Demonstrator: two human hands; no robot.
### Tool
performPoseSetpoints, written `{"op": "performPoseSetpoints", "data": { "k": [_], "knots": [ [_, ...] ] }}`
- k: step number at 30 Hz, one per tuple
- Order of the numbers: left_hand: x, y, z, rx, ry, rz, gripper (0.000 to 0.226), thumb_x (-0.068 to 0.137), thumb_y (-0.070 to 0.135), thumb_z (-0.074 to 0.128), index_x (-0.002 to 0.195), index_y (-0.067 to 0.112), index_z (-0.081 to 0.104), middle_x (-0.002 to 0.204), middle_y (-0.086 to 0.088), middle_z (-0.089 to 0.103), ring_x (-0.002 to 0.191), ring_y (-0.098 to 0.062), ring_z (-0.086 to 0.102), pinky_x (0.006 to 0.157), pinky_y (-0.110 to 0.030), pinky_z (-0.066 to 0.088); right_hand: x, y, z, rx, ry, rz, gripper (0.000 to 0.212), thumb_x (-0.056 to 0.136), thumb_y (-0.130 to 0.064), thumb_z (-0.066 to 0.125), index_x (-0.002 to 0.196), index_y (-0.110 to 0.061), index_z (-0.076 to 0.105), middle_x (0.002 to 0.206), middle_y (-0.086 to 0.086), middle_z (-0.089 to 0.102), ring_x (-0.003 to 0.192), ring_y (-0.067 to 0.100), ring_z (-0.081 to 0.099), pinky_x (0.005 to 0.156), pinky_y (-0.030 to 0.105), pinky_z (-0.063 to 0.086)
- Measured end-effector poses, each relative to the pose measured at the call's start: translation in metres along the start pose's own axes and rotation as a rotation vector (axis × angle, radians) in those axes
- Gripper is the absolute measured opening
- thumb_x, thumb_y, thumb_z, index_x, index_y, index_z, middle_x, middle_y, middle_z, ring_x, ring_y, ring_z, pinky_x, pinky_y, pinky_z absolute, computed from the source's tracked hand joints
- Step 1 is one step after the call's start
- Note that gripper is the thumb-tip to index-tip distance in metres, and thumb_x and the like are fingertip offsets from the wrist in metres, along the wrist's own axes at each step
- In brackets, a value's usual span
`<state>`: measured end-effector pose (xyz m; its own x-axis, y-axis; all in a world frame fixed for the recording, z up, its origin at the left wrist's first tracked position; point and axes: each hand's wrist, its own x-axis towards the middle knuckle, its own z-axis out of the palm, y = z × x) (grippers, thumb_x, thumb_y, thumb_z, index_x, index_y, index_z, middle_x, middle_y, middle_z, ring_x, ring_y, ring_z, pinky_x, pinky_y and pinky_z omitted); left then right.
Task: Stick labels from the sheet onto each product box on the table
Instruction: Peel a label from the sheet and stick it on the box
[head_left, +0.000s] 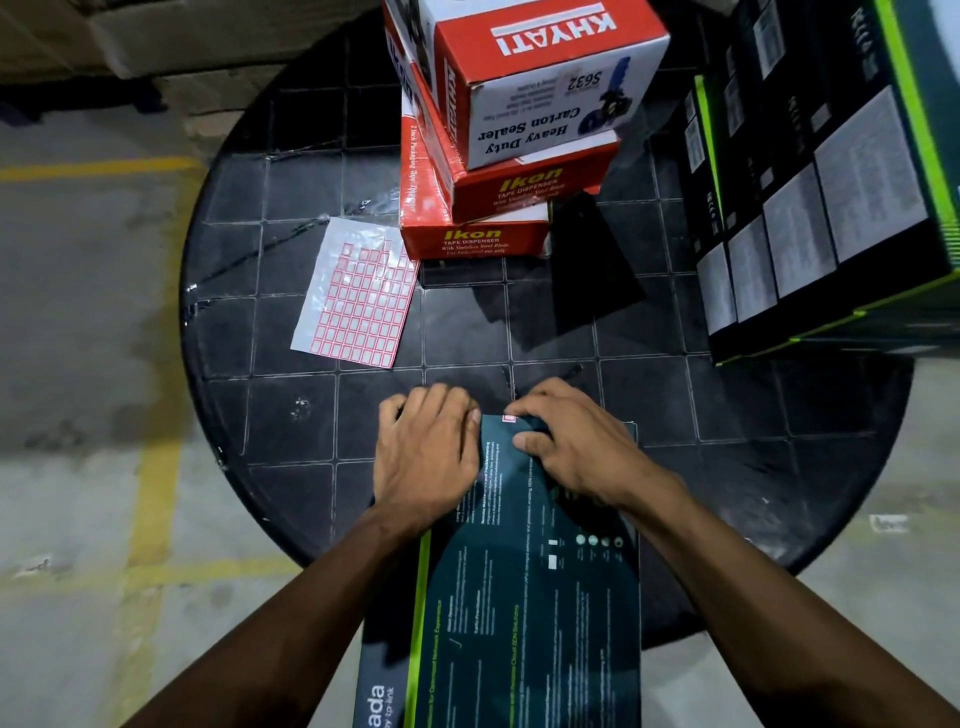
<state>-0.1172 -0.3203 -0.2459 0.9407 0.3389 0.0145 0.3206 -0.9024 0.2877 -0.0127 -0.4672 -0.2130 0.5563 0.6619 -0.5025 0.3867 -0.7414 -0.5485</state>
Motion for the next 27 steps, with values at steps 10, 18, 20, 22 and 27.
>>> {"op": "performPoseSetpoints", "data": {
  "k": [10,18,20,22,27],
  "knots": [
    [-0.001,-0.002,0.004,-0.002,0.020,0.009,0.014,0.092,0.031,0.041,0.086,0.025,0.052,0.083,0.007,0.054,0.081,-0.017,0.048,0.081,-0.035,0.026,0.001,-0.004,-0.002,-0.112,-0.040,-0.029,0.037,0.101,-0.034,0.048,0.138,-0.034,0.048,0.132,-0.007,0.045,0.122,0.017,0.042,0.090,0.032,0.036],
    [0.000,-0.002,0.002,0.019,-0.003,0.004,0.017,0.094,0.032,0.039,0.086,0.025,0.051,0.082,0.007,0.051,0.080,-0.016,0.047,0.082,-0.034,0.025,0.000,-0.008,-0.009,-0.243,-0.130,0.030,0.032,0.101,-0.044,0.043,0.121,-0.025,0.057,0.123,0.001,0.050,0.117,0.024,0.047,0.080,0.039,0.038],
    [0.001,-0.003,0.000,0.019,-0.029,0.003,0.017,0.096,0.031,0.039,0.088,0.024,0.052,0.084,0.007,0.051,0.082,-0.016,0.046,0.083,-0.034,0.024,-0.010,-0.006,-0.004,-0.309,0.016,0.062,0.045,0.099,-0.051,0.042,0.129,-0.021,0.055,0.125,0.003,0.052,0.115,0.025,0.049,0.089,0.040,0.041],
    [0.001,-0.001,-0.002,0.011,-0.065,0.000,0.016,0.098,0.030,0.039,0.090,0.023,0.051,0.087,0.005,0.052,0.085,-0.017,0.046,0.085,-0.035,0.024,-0.030,-0.001,0.004,-0.385,0.183,0.078,0.055,0.098,-0.053,0.041,0.140,-0.018,0.046,0.131,0.005,0.052,0.118,0.026,0.048,0.103,0.039,0.035],
    [0.000,0.001,-0.011,-0.066,-0.116,0.026,0.027,0.100,0.026,0.039,0.122,0.022,0.054,0.107,0.000,0.057,0.100,-0.022,0.050,0.088,-0.037,0.028,-0.070,0.005,0.024,-0.445,0.232,0.074,0.059,0.103,-0.039,0.038,0.154,-0.015,0.022,0.159,0.011,0.024,0.147,0.027,0.020,0.121,0.042,0.006]
  ]
}}
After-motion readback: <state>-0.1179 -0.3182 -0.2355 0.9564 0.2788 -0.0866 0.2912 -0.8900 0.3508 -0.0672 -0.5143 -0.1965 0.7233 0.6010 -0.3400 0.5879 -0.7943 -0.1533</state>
